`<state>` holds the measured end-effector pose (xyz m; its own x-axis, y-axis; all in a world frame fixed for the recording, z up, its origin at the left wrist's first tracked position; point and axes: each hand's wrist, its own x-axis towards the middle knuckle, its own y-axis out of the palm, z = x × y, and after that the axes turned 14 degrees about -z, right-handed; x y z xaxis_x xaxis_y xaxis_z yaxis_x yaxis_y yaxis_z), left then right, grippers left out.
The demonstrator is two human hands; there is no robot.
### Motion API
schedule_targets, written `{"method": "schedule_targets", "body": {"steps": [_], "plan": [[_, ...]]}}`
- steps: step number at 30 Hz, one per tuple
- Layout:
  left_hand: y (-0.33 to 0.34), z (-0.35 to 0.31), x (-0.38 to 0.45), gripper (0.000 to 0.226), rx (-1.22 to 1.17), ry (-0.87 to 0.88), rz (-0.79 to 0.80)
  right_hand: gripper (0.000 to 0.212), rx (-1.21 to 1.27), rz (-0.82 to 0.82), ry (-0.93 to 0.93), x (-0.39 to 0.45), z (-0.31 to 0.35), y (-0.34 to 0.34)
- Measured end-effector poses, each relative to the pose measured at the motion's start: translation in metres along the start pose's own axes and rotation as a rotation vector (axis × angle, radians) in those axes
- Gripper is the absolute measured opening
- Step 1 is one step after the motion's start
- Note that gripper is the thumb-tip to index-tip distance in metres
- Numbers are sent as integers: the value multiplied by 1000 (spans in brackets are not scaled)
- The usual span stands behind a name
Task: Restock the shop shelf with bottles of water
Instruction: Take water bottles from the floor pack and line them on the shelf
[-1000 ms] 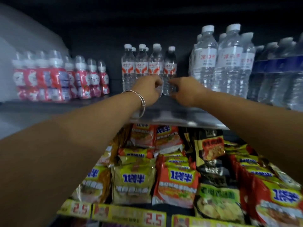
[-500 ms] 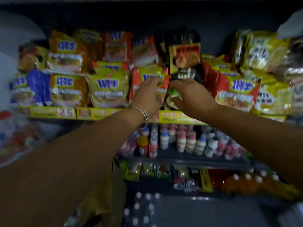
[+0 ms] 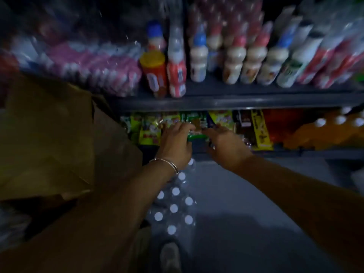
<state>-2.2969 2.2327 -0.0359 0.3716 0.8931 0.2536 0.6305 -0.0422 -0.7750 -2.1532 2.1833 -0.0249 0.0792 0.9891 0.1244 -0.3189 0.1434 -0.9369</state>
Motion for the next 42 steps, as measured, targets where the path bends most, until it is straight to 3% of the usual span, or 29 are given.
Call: {"method": "schedule_targets", "body": {"steps": [5, 14, 19, 23, 31, 33, 36, 38, 42], "plan": [[79, 75, -33, 40, -25, -51, 115, 38, 25, 144, 83, -21, -22, 114], [177, 161, -103, 39, -47, -18, 178, 80, 156, 542, 179, -77, -48, 273], [198, 182, -122, 44, -9, -36, 229, 86, 225, 561, 347, -95, -50, 328], [204, 191, -128, 42, 8, -58, 243, 79, 283, 472, 396, -101, -55, 349], [190, 179, -115, 47, 24, -79, 319, 46, 293, 410, 360, -81, -63, 304], [180, 165, -102, 47, 59, -97, 414, 33, 314, 398, 337, -71, -63, 272], [154, 135, -74, 51, 103, -130, 572, 30, 335, 362, 301, -50, -58, 210], [128, 107, -52, 52, 95, -136, 611, 22, 338, 315, 274, -34, -51, 160], [55, 38, -6, 59, 20, -119, 612, 29, 342, 256, 216, -3, -30, 49]]}}
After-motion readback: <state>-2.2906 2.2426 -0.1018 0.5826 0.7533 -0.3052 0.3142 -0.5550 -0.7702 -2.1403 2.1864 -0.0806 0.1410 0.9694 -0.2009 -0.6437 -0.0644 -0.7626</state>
